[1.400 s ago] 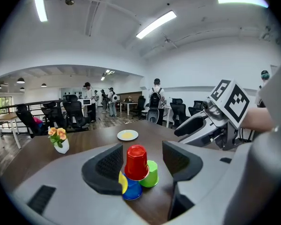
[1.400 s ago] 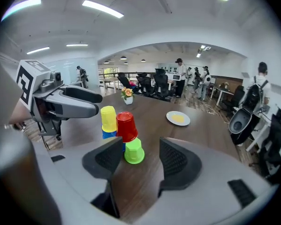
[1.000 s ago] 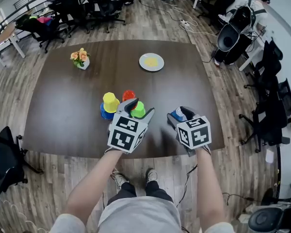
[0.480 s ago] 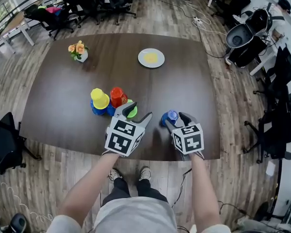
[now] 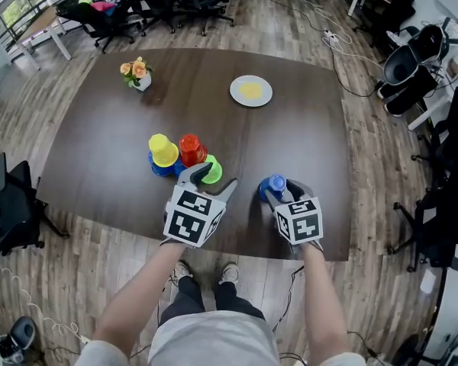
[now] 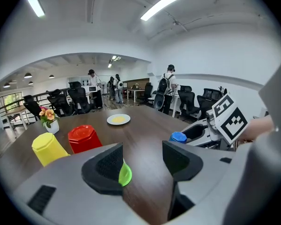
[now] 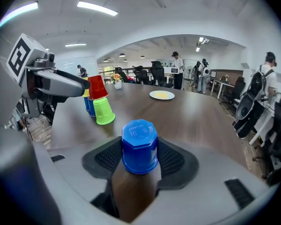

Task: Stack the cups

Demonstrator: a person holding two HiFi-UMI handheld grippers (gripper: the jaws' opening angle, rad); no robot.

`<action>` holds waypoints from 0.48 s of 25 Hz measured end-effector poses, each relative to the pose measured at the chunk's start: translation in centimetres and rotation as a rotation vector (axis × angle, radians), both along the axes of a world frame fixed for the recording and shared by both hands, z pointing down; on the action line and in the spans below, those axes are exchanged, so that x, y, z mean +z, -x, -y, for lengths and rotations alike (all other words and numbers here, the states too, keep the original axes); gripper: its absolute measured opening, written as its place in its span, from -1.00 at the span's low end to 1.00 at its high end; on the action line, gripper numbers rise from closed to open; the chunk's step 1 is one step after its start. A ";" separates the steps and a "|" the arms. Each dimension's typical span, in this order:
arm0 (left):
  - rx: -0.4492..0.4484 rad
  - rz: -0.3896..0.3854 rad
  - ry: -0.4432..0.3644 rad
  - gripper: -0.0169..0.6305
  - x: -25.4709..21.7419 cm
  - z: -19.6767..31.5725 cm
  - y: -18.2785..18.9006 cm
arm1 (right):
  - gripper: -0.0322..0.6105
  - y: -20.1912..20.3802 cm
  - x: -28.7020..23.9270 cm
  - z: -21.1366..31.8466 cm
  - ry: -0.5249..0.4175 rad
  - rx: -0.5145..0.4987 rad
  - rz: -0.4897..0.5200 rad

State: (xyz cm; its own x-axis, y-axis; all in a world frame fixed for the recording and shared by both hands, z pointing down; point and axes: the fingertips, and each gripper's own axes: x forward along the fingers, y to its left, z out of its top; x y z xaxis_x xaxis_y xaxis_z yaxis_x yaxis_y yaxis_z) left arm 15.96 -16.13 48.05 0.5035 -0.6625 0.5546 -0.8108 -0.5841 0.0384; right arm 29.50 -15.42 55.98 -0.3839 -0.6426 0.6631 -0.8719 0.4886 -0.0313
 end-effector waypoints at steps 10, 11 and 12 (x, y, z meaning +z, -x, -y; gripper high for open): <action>-0.036 -0.013 -0.053 -0.14 -3.1 0.5 2.8 | -0.18 3.2 -7.5 2.5 -0.079 -0.082 0.014; -0.041 -0.014 -0.058 -0.14 -3.4 0.6 3.3 | -0.18 3.7 -8.3 2.7 -0.088 -0.090 0.013; -0.045 -0.017 -0.063 -0.14 -3.7 0.7 3.7 | -0.18 4.3 -9.0 3.0 -0.097 -0.098 0.013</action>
State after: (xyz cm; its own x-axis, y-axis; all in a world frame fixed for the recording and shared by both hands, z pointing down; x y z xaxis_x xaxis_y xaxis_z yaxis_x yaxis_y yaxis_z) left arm 12.24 -16.83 44.35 0.4815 -0.7177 0.5031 -0.8356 -0.5491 0.0164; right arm 25.25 -18.38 46.97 -0.4558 -0.6625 0.5945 -0.8198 0.5726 0.0097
